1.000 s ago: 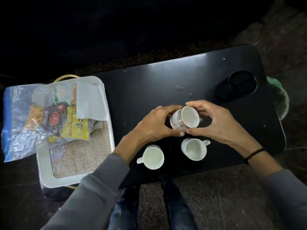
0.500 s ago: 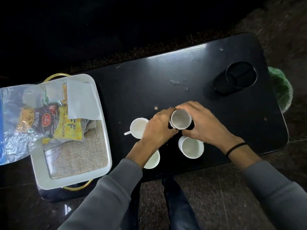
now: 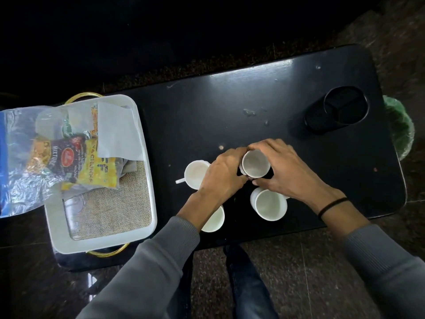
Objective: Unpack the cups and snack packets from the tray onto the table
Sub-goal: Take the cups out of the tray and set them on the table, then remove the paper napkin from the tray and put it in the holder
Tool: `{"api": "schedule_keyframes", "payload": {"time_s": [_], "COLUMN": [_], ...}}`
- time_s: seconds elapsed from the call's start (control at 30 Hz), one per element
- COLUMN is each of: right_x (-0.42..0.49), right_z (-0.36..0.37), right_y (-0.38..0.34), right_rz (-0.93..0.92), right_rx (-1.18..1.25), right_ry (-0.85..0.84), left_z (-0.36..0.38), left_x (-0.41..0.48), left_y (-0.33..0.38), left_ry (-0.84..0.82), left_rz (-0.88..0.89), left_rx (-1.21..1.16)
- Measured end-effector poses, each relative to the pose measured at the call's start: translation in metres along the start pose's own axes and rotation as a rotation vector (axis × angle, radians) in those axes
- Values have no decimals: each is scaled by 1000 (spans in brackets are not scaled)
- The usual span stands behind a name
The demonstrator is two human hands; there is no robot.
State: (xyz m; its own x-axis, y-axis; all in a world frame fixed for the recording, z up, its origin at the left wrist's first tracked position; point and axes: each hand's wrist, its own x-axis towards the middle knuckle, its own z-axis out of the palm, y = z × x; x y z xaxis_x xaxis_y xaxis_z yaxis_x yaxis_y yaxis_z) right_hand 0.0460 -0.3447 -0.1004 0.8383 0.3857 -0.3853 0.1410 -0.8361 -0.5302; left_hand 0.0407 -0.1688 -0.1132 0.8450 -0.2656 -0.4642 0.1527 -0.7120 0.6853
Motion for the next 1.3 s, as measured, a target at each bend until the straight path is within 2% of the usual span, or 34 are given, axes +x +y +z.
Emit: {"api": "schedule_keyframes", "payload": {"time_s": [0.17,0.47,0.8,0.87,1.07,1.2,1.3], "right_x": [3,13,63,77,127,146,153], "right_z": [-11,-24,-1,9,40,57,66], "right_y": [-15,-57,-143,-160,-212,-235,-246], "right_rz": [-1,-41,-134,-157,-224,-226,-192], "right_rx": [-79,-55,16,15,-5,-26,-57], "right_ry": [-2,32,56,50,-2,-107,-155], "left_z": [-9,-38,-99,-114,-162,-180,-186], "left_x": [-5,-21,-53,-59,-62,-59,-55], "left_y": [7,6,-51,-69,-126,-149,-159], "left_ry": [50,185,377,400,500,519,461], "left_rz": [12,8,-59,-70,-199,-381,-433], "left_rx": [13,18,-79,-8,412,482,518]}}
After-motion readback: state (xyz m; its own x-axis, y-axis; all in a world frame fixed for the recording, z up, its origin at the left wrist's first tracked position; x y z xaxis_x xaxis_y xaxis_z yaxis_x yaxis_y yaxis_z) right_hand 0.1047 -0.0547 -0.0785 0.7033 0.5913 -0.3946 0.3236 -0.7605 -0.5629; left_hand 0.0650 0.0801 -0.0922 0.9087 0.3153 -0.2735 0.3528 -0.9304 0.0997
